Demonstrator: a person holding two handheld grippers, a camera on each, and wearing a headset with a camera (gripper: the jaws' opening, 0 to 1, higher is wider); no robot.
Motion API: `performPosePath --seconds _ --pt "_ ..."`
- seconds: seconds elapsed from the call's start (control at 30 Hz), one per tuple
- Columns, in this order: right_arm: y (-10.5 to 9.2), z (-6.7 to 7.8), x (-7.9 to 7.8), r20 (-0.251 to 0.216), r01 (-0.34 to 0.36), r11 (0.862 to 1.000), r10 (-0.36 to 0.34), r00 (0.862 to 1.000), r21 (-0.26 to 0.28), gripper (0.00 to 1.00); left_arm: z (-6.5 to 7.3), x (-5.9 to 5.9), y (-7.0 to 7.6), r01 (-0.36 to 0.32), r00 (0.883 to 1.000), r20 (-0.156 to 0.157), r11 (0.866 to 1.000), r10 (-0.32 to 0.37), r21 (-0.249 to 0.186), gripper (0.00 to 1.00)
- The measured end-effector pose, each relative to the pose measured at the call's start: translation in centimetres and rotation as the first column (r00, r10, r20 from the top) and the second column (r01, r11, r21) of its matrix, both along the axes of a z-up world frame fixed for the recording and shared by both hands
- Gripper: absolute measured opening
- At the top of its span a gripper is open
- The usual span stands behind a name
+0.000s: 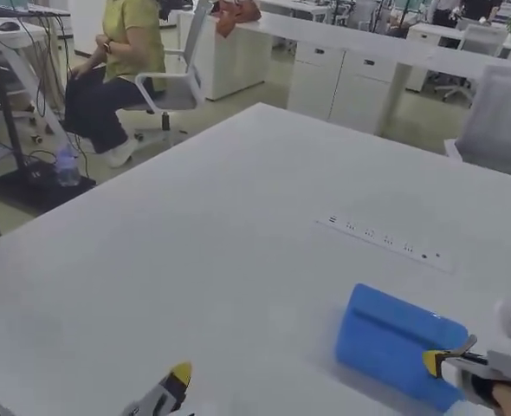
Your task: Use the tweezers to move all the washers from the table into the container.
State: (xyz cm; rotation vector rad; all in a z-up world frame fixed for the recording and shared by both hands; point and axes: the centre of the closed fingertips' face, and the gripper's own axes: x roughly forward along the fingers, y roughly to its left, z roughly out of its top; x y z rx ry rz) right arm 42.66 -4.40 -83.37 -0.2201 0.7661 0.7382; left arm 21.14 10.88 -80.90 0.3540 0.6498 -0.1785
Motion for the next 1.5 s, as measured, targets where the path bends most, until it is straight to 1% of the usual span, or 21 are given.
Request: performPosePath --seconds 0.07,0.13,0.27,0.4,0.47,0.5,0.57,0.63,0.67,0.8,0.83,0.97,1.13,1.27,1.4,1.5 --pt "-0.1 -0.4 0.3 -0.001 0.002 1.0 -0.002 1.0 -0.001 0.02 0.0 0.0 0.0 0.001 1.0 -0.001 1.0 -0.001 -0.003 0.96" --pt "0.0 -0.2 0.0 0.006 -0.001 1.0 0.001 1.0 -0.006 0.02 -0.1 0.0 0.0 0.0 1.0 -0.005 1.0 0.0 -0.001 0.96" --pt "-0.3 -0.5 0.5 0.01 -0.01 1.0 0.011 1.0 -0.017 0.02 -0.1 0.0 0.1 -0.004 1.0 -0.003 1.0 0.004 0.001 0.96" --pt "-0.1 -0.3 0.0 0.006 -0.012 1.0 0.012 1.0 -0.017 0.03 0.0 0.0 0.2 -0.007 1.0 0.0 1.0 0.007 0.001 0.96" --pt "0.1 -0.3 -0.4 -0.038 -0.002 1.0 0.002 0.999 0.004 0.03 0.1 0.0 0.2 -0.008 1.0 0.003 1.0 0.008 -0.002 0.97" --pt "0.0 -0.3 -0.2 -0.03 0.0 1.0 0.001 1.0 0.001 0.03 0.1 0.0 0.2 -0.008 1.0 0.006 1.0 0.008 -0.002 0.97" --pt "-0.2 0.0 0.1 -0.005 0.001 1.0 -0.001 1.0 -0.007 0.03 0.1 0.0 0.2 -0.009 1.0 0.006 1.0 0.009 -0.003 0.97" --pt "-0.1 0.8 0.2 0.006 0.006 1.0 -0.006 1.0 0.011 0.03 0.2 0.0 0.2 -0.008 1.0 0.009 1.0 0.008 -0.002 0.97" --pt "-0.1 1.3 0.4 0.019 0.007 1.0 -0.007 1.0 0.019 0.03 0.2 0.0 0.2 -0.007 1.0 0.009 1.0 0.007 -0.001 0.97" --pt "0.2 3.3 0.0 0.056 0.001 0.999 -0.003 0.998 0.045 0.03 0.4 0.0 0.1 -0.003 1.0 0.018 1.0 0.003 -0.003 0.96" --pt "0.2 3.5 -0.2 0.06 -0.001 0.999 -0.001 0.998 0.044 0.03 0.4 0.0 0.1 -0.003 1.0 0.018 1.0 0.003 -0.002 0.96" --pt "0.1 3.8 -0.3 0.067 0.005 0.999 -0.008 0.998 0.038 0.03 0.4 0.1 0.1 -0.001 1.0 0.021 1.0 0.001 0.001 0.96" --pt "0.1 4.7 -1.1 0.073 0.0 0.998 -0.004 0.997 0.059 0.03 0.5 0.1 0.1 -0.003 1.0 0.024 1.0 0.003 0.0 0.96" --pt "0.2 5.3 -2.1 0.084 -0.033 0.996 0.026 0.996 0.078 0.03 0.6 0.1 -0.1 0.004 0.999 0.032 1.0 -0.004 -0.004 0.96" --pt "0.2 5.0 -3.2 0.079 -0.062 0.995 0.056 0.995 0.077 0.03 0.8 0.2 -0.1 0.004 0.999 0.043 1.0 -0.004 -0.01 0.97" --pt "0.4 4.2 -4.8 0.054 -0.084 0.993 0.08 0.995 0.082 0.03 0.9 0.2 0.0 -0.002 0.999 0.048 1.0 0.002 -0.013 0.96"
